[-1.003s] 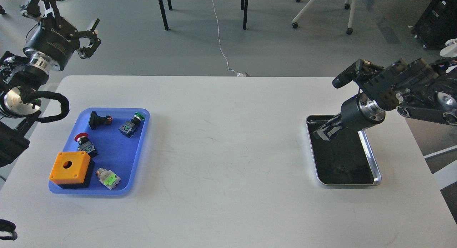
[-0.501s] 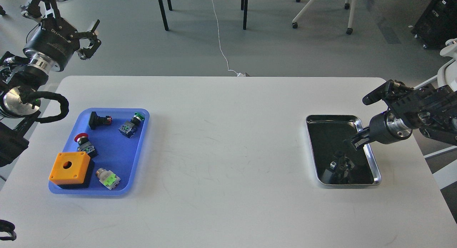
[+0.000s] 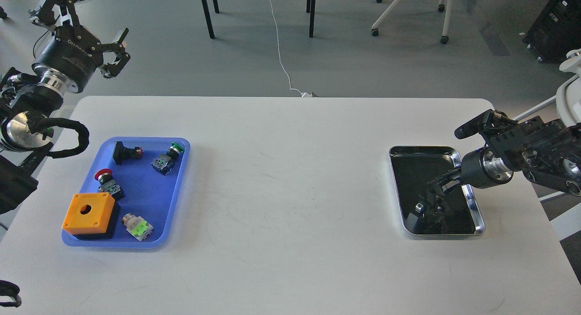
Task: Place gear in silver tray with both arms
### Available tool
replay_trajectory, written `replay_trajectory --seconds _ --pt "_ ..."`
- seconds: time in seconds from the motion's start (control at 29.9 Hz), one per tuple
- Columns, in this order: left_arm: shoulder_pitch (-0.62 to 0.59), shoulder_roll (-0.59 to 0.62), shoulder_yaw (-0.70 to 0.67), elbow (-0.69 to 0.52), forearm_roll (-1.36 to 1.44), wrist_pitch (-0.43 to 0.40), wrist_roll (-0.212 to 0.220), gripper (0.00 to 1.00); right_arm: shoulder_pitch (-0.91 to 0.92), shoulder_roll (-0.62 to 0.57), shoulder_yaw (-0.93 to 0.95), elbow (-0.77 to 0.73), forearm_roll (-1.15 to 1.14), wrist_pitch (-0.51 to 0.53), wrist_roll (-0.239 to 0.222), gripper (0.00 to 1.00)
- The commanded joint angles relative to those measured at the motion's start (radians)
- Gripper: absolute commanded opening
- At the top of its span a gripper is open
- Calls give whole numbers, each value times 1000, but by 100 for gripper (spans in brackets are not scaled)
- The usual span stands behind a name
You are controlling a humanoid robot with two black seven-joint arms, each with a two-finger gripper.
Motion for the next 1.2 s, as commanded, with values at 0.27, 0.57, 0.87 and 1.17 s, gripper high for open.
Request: replay_trajectory --seconds 0.27,0.57,0.87,1.17 --pt "-11 -7 -7 0 0 -7 4 98 -3 -113 489 5 10 -3 0 97" --pt "-14 -17 -43 12 -22 -7 3 98 -18 -98 965 -4 102 -4 0 98" --pt "-49 -135 -109 124 -23 -10 6 98 -75 -35 1068 -4 352 -133 0 98" --pt "-114 -302 -113 193 -72 2 27 98 -102 150 1126 -240 619 -267 0 99"
